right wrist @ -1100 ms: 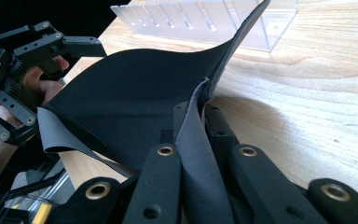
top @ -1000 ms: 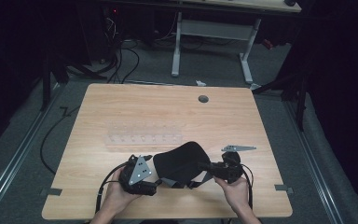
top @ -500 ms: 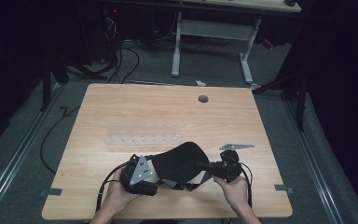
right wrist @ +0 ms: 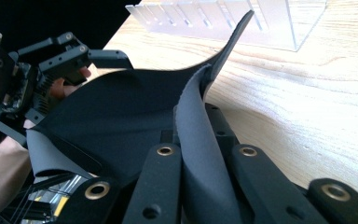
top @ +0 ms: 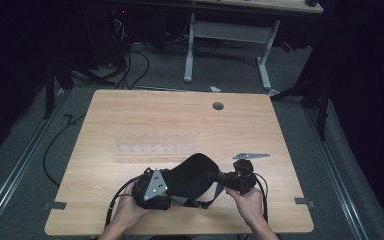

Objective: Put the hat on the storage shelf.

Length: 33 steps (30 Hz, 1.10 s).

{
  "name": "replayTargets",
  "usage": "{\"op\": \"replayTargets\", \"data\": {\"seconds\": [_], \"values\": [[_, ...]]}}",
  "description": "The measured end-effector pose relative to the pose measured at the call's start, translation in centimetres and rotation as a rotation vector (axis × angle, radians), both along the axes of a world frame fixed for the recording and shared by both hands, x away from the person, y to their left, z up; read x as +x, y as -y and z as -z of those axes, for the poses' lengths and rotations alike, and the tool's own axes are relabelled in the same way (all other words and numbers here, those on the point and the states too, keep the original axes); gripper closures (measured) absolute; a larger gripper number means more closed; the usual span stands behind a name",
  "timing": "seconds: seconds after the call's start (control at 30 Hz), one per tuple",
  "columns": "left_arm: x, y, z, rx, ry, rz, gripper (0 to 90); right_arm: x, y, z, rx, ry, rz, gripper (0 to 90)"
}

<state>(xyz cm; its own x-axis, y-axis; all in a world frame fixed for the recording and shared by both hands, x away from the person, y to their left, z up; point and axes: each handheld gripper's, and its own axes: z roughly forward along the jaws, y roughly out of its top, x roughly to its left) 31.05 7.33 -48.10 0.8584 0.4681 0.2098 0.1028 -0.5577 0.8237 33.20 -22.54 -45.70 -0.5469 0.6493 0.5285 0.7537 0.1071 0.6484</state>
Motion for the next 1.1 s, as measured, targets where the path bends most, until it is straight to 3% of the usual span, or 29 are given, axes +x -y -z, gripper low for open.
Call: {"op": "replayTargets", "data": {"seconds": [0.17, 0.5, 0.67, 1.1], "values": [[-0.3, 0.1, -0.3, -0.007, 0.012, 0.014, 34.8, 0.2, -0.2, -0.3, 0.006, -0.002, 0.01, 85.7], [-1.4, 0.5, -1.6, 0.012, 0.037, 0.031, 31.2, 0.5, -0.4, -1.0, 0.011, 0.011, 0.051, 86.1], [-1.6, 0.7, -1.9, 0.02, 0.046, 0.035, 33.9, 0.7, -0.3, -1.0, 0.023, 0.016, 0.06, 86.1], [-1.5, 0.7, -2.4, 0.029, 0.017, 0.112, 68.3, 0.8, 0.3, -1.2, 0.066, 0.027, 0.058, 85.2]]}}
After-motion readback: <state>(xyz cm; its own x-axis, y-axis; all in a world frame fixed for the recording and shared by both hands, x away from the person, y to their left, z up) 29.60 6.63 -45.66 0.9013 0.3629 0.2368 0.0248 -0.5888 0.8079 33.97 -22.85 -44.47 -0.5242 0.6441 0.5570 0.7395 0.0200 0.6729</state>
